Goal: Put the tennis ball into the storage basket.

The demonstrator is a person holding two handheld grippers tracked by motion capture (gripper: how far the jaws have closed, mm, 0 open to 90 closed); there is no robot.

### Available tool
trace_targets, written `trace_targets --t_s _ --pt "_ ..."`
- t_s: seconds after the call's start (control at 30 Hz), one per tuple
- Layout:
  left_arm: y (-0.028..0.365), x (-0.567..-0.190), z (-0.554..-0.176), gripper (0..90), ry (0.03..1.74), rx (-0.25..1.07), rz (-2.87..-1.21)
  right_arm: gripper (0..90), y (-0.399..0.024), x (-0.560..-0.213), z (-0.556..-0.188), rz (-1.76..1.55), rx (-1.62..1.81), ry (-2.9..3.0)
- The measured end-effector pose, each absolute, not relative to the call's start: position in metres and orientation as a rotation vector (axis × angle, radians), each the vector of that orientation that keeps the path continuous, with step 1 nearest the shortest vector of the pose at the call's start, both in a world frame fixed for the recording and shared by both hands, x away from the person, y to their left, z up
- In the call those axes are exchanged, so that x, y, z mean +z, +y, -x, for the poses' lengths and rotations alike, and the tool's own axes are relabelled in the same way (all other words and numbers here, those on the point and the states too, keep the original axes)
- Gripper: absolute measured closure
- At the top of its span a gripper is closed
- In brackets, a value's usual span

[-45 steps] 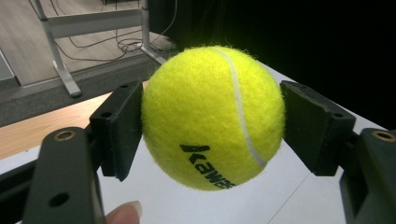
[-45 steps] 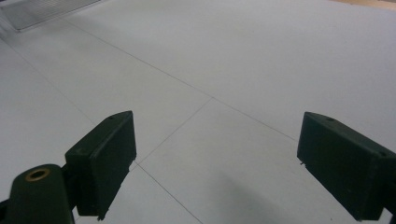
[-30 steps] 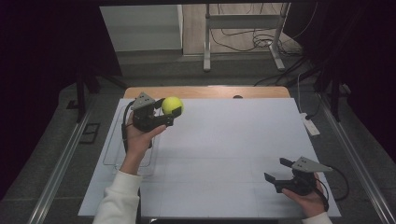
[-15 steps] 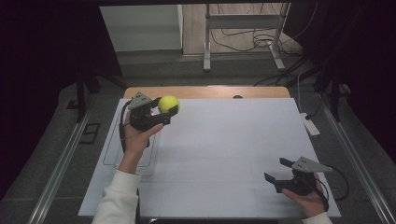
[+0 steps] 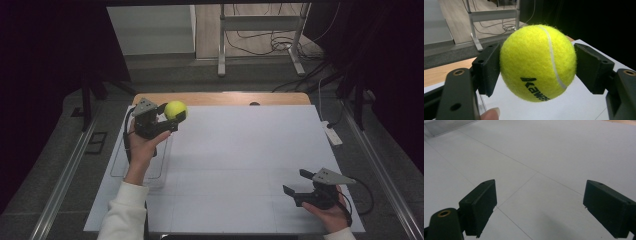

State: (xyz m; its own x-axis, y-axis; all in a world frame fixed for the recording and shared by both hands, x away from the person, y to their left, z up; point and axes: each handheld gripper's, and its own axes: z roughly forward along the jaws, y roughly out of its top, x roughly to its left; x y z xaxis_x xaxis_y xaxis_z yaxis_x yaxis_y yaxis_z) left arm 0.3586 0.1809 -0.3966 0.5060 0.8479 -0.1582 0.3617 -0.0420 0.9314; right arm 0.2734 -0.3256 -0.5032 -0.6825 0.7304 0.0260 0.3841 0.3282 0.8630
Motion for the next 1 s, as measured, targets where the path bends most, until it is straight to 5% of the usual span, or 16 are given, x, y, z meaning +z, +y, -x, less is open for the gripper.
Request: trace_targets --t_s 1.0 --pt "0.207 -0.401 -0.364 26.9 1.133 0.584 -1.583 12.4 -0.326 -0.503 -0.274 -0.991 1.294 2.232"
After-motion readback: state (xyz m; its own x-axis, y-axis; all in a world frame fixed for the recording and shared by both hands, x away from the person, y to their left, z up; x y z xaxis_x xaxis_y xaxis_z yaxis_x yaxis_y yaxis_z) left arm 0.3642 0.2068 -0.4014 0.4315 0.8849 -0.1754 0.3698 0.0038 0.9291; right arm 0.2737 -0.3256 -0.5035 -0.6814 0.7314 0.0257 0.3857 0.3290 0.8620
